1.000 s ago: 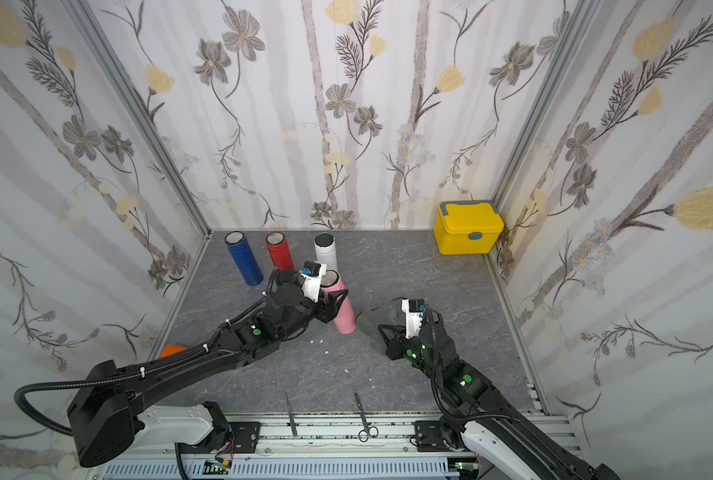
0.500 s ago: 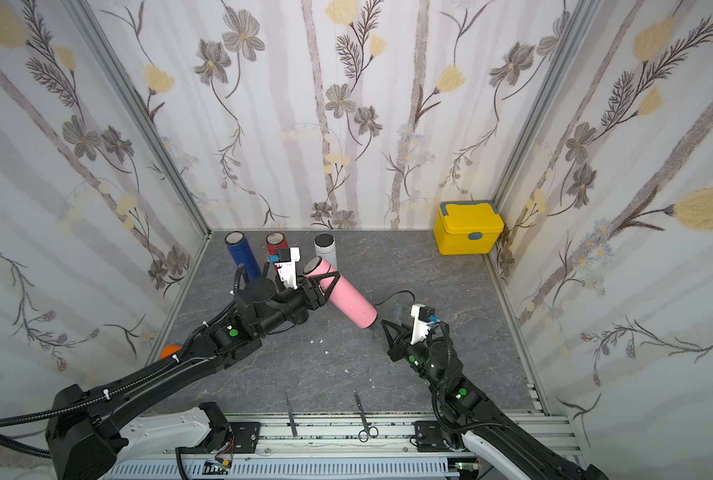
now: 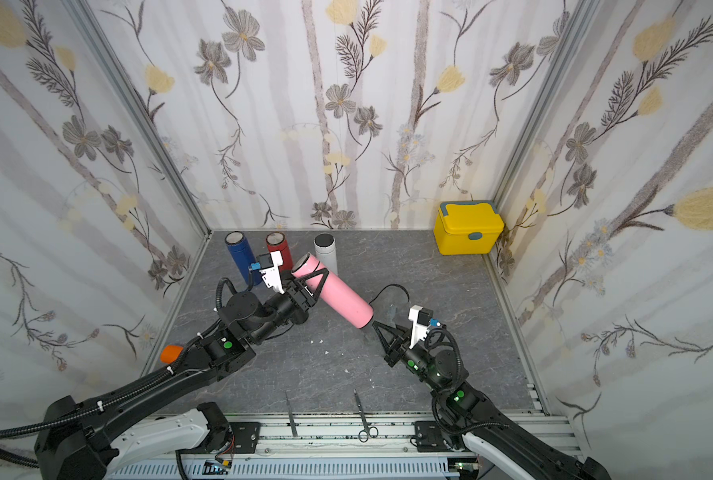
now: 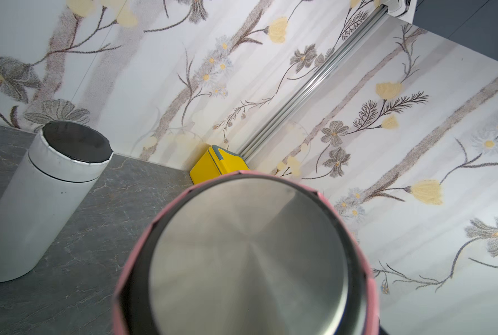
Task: Wipe the surface of the thermos
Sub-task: Wipe the dirt from the surface of the thermos.
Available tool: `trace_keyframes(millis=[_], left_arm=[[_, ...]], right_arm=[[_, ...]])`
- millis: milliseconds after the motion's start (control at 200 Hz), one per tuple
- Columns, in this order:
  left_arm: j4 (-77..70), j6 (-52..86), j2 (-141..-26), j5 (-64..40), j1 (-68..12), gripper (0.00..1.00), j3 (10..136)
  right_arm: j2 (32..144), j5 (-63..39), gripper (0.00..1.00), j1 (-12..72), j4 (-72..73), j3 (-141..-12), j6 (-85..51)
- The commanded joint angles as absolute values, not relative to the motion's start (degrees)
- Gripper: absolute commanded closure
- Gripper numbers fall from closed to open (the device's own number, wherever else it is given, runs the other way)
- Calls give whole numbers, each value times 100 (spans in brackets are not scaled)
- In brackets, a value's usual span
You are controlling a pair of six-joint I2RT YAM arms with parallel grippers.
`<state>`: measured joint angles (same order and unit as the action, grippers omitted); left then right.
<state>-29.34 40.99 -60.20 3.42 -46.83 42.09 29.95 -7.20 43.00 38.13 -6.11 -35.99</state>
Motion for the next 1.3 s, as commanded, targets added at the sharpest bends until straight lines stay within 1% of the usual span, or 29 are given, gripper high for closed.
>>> trace_keyframes(millis=[0, 75, 250, 455, 540, 615, 689, 789, 959, 1069, 1229, 1294], left_arm=[[-3669, 4153, -5911, 672, -4686, 100, 4143], [-3712, 4192, -5936, 642, -4686, 100, 4161], [-3833, 4258, -6171, 244, -4689, 100, 4243], [-3552, 4276, -6419, 8, -4680, 100, 4457], [-3591, 4310, -6484, -170, -4676, 100, 4493], [-3653, 4315, -6517, -302, -4686, 100, 4532], [-3627, 4252, -6476, -308, -4692, 100, 4552], [-3512, 4138, -6410, -242, -4687, 100, 4553], [-3454, 4024, -6285, -202, -4685, 100, 4518], [-3377, 3914, -6306, -229, -4685, 100, 4572], [-3409, 3771, -6423, -49, -4687, 100, 4520], [-3425, 3682, -6494, 6, -4680, 100, 4483]], right_arm=[[2557, -1080, 100, 4350, 3849, -468, -3821], [2263, -1176, 100, 4366, 3722, -387, -3832], [1929, -1316, 100, 4396, 4237, -243, -3820], [1967, -891, 100, 4386, 4592, -240, -3666], [2262, -456, 100, 4386, 4083, -450, -3595], [2641, 140, 100, 4362, 3151, -721, -3548], [3002, 430, 100, 4277, 2723, -810, -3545], [3185, 657, 100, 4089, 2497, -787, -3588], [3187, 991, 100, 3870, 2250, -806, -3664], [3199, 595, 100, 3857, 2453, -892, -3658], [3205, -829, 100, 3851, 3235, -1019, -3813], [3135, -1231, 100, 3854, 3337, -1112, -3839]])
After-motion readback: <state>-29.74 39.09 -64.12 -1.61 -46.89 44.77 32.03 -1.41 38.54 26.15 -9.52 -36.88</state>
